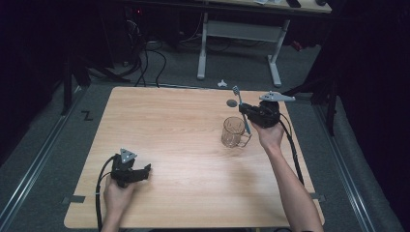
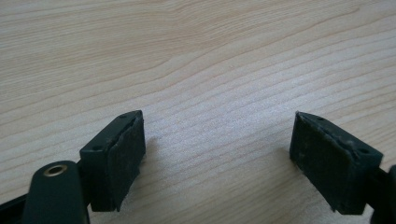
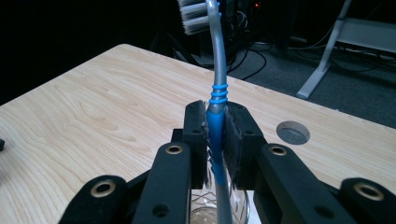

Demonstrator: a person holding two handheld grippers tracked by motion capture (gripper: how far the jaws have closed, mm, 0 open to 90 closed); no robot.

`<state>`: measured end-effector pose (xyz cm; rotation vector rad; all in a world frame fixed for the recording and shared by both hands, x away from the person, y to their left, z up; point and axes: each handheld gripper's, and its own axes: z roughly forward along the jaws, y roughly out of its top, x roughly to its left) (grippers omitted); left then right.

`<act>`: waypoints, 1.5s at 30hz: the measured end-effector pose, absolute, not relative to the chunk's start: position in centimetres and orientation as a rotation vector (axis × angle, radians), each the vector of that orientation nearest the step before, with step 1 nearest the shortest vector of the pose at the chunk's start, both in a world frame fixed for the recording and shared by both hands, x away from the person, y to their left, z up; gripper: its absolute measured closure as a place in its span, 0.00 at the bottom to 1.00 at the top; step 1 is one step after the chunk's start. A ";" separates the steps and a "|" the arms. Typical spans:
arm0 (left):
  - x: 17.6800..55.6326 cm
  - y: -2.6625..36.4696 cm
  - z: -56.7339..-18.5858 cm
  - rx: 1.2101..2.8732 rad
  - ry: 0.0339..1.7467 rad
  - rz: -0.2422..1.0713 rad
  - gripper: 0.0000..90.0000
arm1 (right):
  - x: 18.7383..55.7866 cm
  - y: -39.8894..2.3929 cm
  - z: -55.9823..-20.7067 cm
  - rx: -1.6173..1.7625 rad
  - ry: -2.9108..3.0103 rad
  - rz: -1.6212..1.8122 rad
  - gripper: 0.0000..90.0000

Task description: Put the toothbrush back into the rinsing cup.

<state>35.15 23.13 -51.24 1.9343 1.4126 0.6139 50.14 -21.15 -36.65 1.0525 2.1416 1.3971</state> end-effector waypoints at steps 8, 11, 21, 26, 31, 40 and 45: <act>35.2 23.1 -51.2 1.935 1.413 0.614 0.21 | 50.2 -21.0 -37.1 1.052 2.148 1.399 0.89; 35.2 23.1 -51.2 1.935 1.412 0.614 0.21 | 50.2 -21.0 -37.2 1.058 2.149 1.397 0.89; 35.2 23.1 -51.2 1.935 1.412 0.614 0.21 | 50.0 -21.3 -37.3 1.069 2.159 1.380 0.89; 35.2 23.1 -51.2 1.935 1.412 0.614 0.21 | 49.8 -21.4 -37.1 1.056 2.170 1.354 0.89; 35.2 23.1 -51.2 1.934 1.413 0.614 0.21 | 49.5 -21.4 -36.9 1.050 2.174 1.339 0.88; 35.2 23.1 -51.2 1.935 1.412 0.614 0.21 | 49.2 -21.6 -36.7 1.047 2.185 1.314 0.88; 35.2 23.1 -51.2 1.935 1.413 0.614 0.21 | 49.0 -21.8 -36.7 1.053 2.192 1.301 0.88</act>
